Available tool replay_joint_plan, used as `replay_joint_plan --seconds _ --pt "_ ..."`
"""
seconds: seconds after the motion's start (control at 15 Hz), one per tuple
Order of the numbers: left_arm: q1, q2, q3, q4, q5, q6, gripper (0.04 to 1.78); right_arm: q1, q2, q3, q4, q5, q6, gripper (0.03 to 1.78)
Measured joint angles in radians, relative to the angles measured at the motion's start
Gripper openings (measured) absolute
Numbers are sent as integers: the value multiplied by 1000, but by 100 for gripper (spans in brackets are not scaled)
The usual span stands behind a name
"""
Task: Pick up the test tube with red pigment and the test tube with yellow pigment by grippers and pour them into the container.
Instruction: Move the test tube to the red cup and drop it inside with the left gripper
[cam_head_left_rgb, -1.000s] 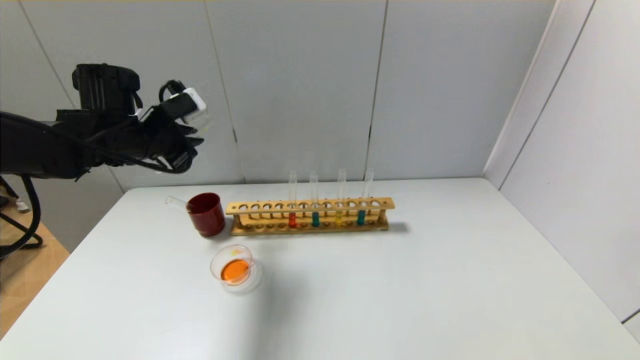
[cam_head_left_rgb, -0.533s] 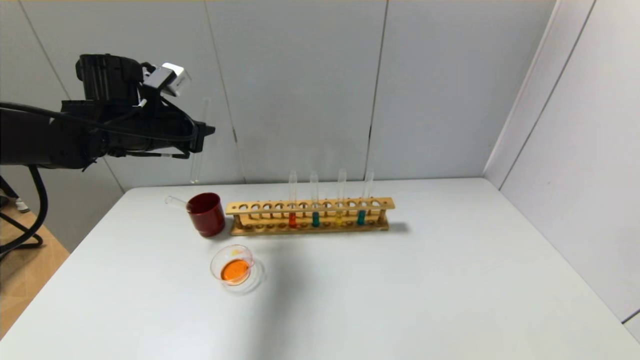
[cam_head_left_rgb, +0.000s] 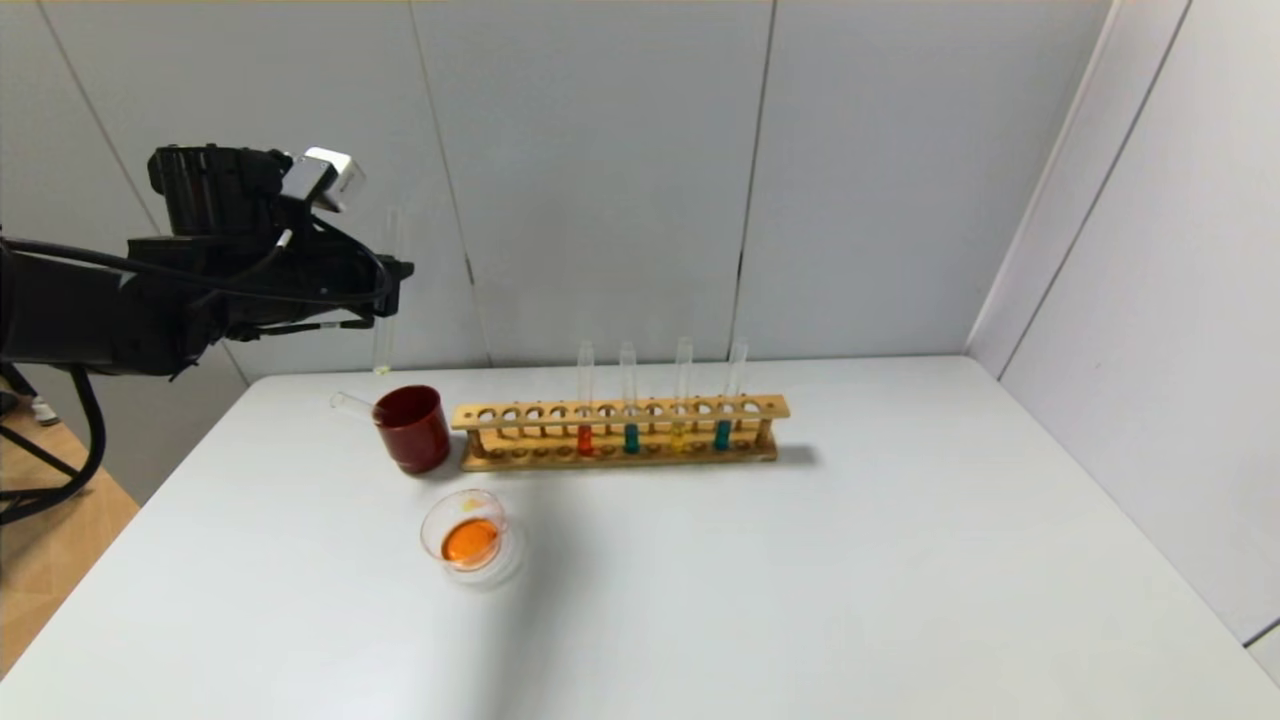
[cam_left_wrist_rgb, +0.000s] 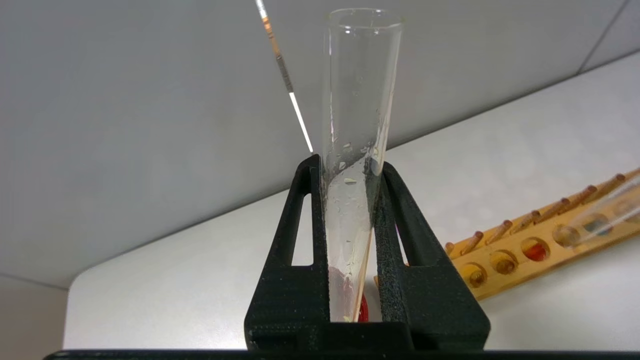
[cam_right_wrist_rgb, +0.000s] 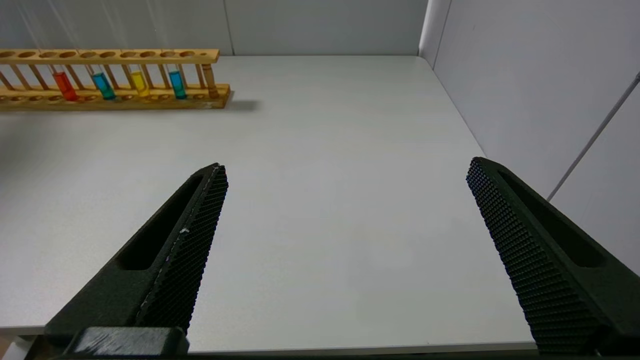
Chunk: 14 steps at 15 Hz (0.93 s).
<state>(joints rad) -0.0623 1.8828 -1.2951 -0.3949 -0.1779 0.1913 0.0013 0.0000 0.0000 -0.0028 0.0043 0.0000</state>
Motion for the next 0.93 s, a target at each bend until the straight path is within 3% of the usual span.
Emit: replay_joint_plan --seconds 0.2,0.6,0.93 --pt "32 17 50 -66 -5 -33 31 0 0 0 0 0 0 175" --pt "43 92 152 -344 -8 -93 31 0 0 0 0 0 0 175" --pt "40 141 164 -383 -10 -119 31 0 0 0 0 0 0 175"
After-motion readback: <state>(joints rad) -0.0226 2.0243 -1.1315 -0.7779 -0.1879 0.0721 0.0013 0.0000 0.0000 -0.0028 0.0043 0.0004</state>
